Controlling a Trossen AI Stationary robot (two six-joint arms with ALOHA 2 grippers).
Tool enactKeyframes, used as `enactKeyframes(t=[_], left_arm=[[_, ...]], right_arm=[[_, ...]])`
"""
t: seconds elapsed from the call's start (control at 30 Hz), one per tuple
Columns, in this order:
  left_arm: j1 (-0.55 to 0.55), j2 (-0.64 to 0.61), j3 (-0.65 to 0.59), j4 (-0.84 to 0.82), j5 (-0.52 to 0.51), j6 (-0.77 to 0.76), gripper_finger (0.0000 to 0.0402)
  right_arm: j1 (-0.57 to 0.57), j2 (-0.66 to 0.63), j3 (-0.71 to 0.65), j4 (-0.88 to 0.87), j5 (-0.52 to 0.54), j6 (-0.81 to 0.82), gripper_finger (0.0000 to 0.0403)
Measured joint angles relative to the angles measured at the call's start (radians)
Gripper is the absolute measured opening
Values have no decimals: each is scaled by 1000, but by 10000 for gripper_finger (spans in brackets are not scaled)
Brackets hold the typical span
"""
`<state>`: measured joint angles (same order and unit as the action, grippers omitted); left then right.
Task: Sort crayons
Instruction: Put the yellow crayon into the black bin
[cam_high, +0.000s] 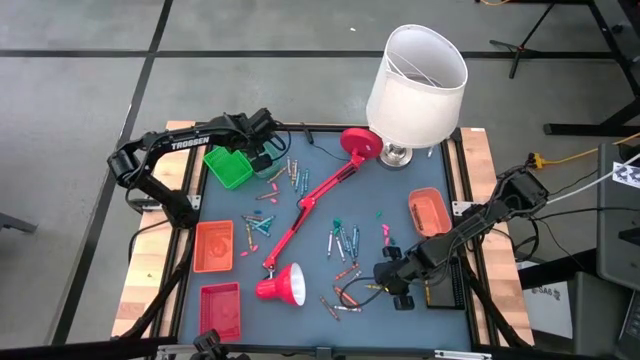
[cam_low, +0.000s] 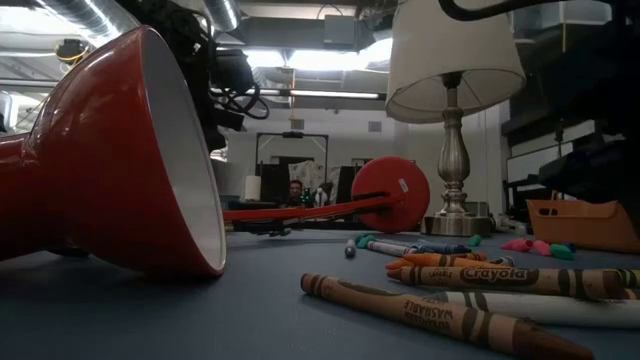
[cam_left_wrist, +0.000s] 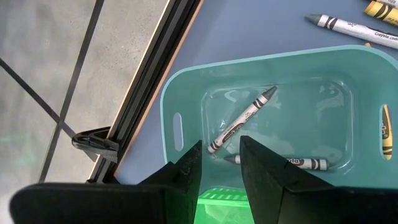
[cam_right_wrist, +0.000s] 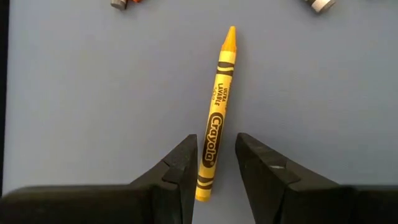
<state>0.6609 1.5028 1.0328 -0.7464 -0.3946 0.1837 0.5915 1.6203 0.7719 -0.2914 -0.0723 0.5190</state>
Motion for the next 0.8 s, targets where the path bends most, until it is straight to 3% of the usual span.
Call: enactKeyframes(t=[0.47, 0.8], left_arm=[[0, 0, 0, 0, 0, 0, 92], [0, 0, 0, 0, 0, 0, 92]], right_arm=[[0, 0, 0, -4, 13, 0, 112], [-1, 1, -1, -7, 17, 0, 21]])
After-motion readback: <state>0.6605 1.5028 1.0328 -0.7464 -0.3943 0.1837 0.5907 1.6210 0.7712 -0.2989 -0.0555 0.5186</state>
